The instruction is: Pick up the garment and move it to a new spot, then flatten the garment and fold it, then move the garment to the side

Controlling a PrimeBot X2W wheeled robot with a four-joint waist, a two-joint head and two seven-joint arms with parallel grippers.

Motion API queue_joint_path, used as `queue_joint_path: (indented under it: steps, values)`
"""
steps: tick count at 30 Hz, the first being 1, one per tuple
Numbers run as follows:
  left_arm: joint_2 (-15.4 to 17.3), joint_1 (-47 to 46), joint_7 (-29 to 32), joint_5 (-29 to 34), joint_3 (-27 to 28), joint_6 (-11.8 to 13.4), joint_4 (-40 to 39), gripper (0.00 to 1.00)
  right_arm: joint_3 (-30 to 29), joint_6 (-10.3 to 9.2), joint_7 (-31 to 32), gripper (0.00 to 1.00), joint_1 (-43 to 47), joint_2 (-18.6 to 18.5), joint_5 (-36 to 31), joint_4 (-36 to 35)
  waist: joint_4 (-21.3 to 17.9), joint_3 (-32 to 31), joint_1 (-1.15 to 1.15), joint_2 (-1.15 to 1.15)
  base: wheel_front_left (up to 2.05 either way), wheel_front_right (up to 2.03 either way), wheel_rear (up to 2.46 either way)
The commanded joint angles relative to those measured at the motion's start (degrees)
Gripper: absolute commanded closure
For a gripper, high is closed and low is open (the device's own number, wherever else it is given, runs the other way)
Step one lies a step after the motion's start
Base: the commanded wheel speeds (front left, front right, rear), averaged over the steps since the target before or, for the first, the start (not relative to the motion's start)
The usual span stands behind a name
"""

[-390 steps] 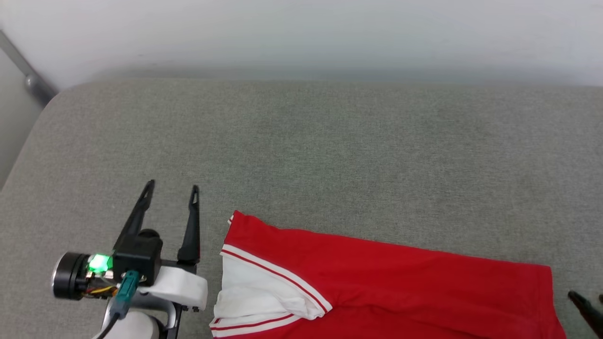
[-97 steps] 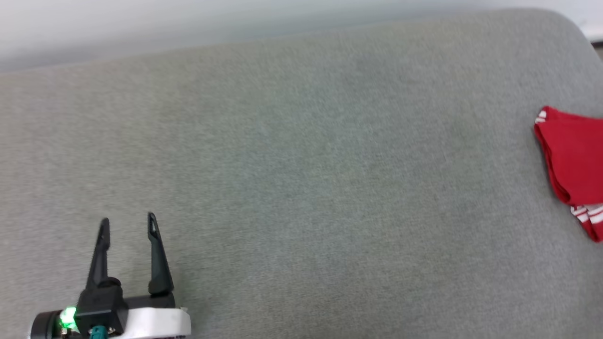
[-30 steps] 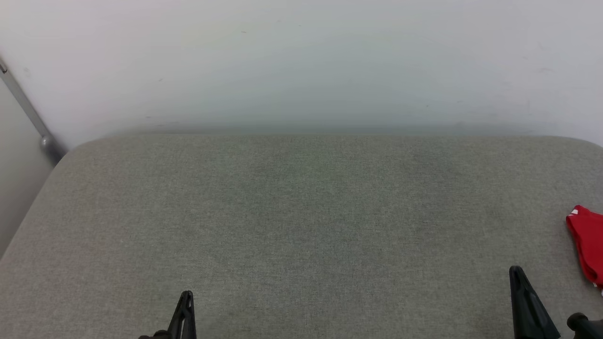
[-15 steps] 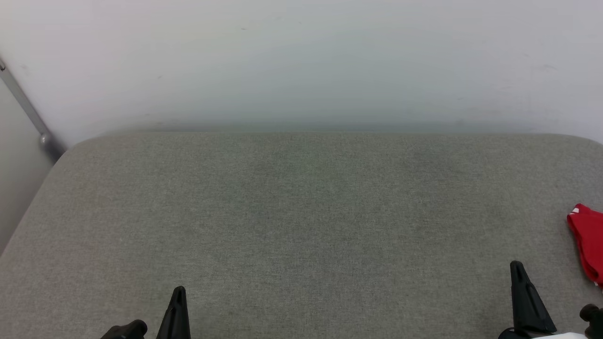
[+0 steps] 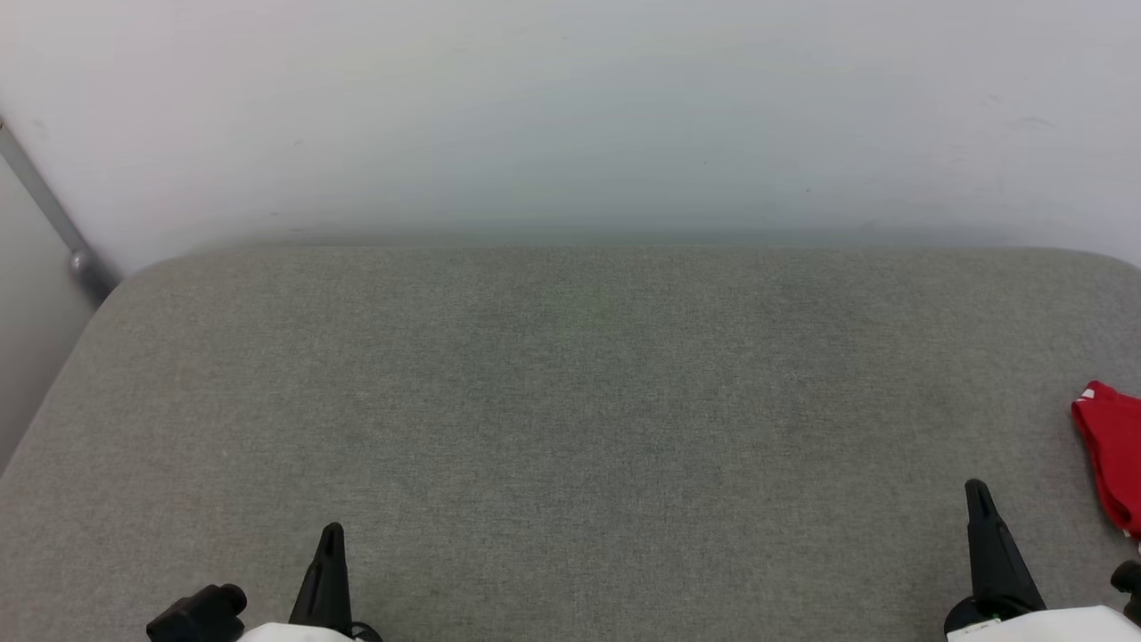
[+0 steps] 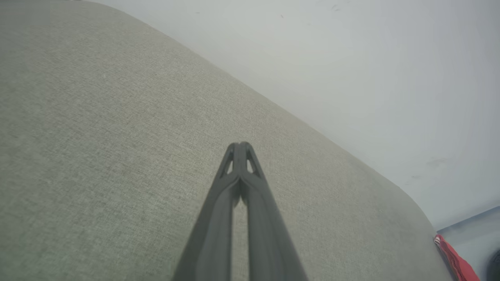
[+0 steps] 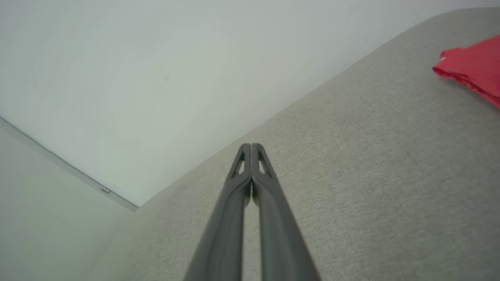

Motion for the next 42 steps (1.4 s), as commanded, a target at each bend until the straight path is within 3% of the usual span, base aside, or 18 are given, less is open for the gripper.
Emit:
queue_joint_path:
  steps: [1,24,42]
  values:
    - [0.2,-1.5,0.4,-1.8,0.3,-0.3,-0.4,1.0,0.0,0.0,0.2,1.0,-1.8,-0.6,1.7,-0.4,0.0,0.0,0.0,0.0,0.0,0.0,0.0]
    - [0.6,-5.4,4.3,-20.2,2.2,-2.9,1.5,1.0,-0.1,-0.01,4.5,1.0,-5.6,-0.8,18.9,2.5,-0.4,0.7,0.0,0.0,0.0,0.0,0.0]
    - [0.7,-7.8,7.0,-31.2,3.5,-4.5,2.8,1.0,-0.3,-0.01,7.2,1.0,-7.9,-0.8,29.1,4.3,-0.8,1.2,0.0,0.0,0.0,0.0,0.0]
